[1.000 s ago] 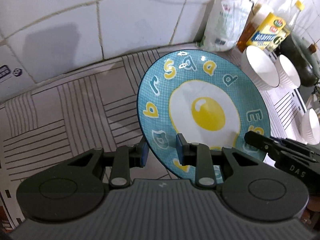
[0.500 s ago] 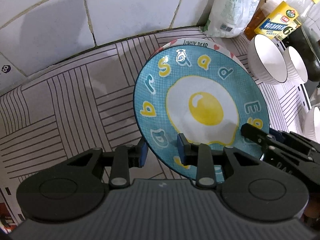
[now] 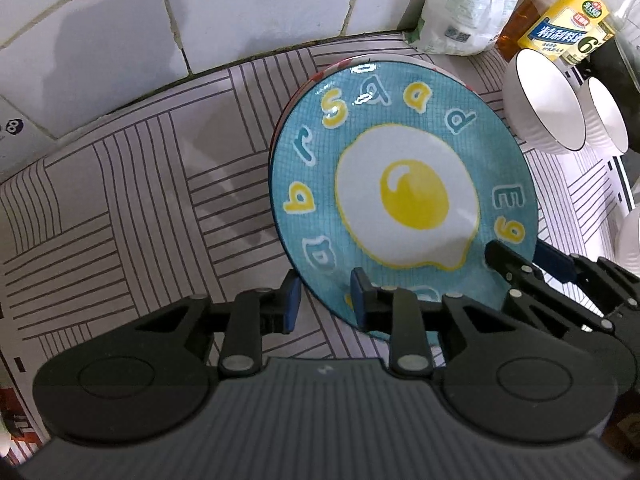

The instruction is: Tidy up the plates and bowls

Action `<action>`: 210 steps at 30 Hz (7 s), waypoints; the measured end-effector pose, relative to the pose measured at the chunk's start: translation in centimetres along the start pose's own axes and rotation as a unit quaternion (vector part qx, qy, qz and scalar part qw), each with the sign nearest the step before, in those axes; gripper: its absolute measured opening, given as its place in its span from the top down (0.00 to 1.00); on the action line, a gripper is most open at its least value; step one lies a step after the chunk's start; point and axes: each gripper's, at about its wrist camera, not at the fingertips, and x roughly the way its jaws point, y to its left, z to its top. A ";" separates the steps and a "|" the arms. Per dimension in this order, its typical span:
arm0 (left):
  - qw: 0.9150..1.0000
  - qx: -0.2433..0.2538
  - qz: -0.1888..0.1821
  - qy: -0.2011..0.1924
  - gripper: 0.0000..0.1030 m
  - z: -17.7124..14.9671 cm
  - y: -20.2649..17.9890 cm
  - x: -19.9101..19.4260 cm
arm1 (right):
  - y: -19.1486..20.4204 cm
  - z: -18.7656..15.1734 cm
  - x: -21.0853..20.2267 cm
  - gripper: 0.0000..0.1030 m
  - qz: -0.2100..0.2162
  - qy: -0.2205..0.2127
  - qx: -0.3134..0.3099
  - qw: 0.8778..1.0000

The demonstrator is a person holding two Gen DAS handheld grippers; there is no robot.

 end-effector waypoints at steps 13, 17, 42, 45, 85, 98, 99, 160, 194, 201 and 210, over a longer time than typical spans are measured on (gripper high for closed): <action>0.997 0.047 -0.016 -0.052 0.76 -3.7 -2.8 -6.2 | -3.1 -3.2 -7.6 0.65 0.040 -0.085 -0.016 0.995; 0.994 0.077 -0.004 -0.072 0.68 -5.4 -4.0 -9.1 | -4.7 -3.8 -10.9 0.62 0.058 -0.111 -0.014 0.992; 0.975 0.125 -0.012 -0.182 0.09 -12.3 -17.1 -17.7 | -16.5 -10.1 -21.2 0.08 0.093 -0.226 -0.120 0.962; 0.975 0.119 -0.012 -0.189 0.09 -12.0 -19.4 -17.0 | -19.0 -10.6 -21.0 0.06 0.081 -0.229 -0.133 0.961; 0.990 0.010 -0.063 -0.124 0.52 -8.7 -39.3 8.2 | -37.6 -14.9 1.3 0.07 0.132 -0.241 -0.138 0.951; 0.990 0.002 -0.068 -0.123 0.81 -8.6 -39.4 8.6 | -37.3 -14.2 1.8 0.09 0.148 -0.245 -0.140 0.948; 0.990 0.002 -0.067 -0.125 0.81 -8.8 -39.3 8.4 | -37.1 -14.3 1.6 0.09 0.149 -0.244 -0.139 0.948; 0.976 -0.174 0.065 -0.115 0.60 -12.2 -21.4 2.6 | -21.1 -8.7 1.7 0.08 0.313 -0.117 -0.250 0.909; 0.979 -0.074 -0.030 -0.187 0.37 -1.7 -29.8 -2.5 | -35.5 -2.8 -0.8 0.40 0.130 -0.271 0.042 0.953; 0.979 -0.081 -0.052 -0.179 0.38 2.7 -31.0 2.3 | -35.6 -1.4 3.8 0.47 0.092 -0.263 0.094 0.956; 0.985 -0.042 -0.022 -0.164 0.41 7.9 -33.1 7.1 | -36.4 1.1 6.7 0.51 0.103 -0.248 0.159 0.950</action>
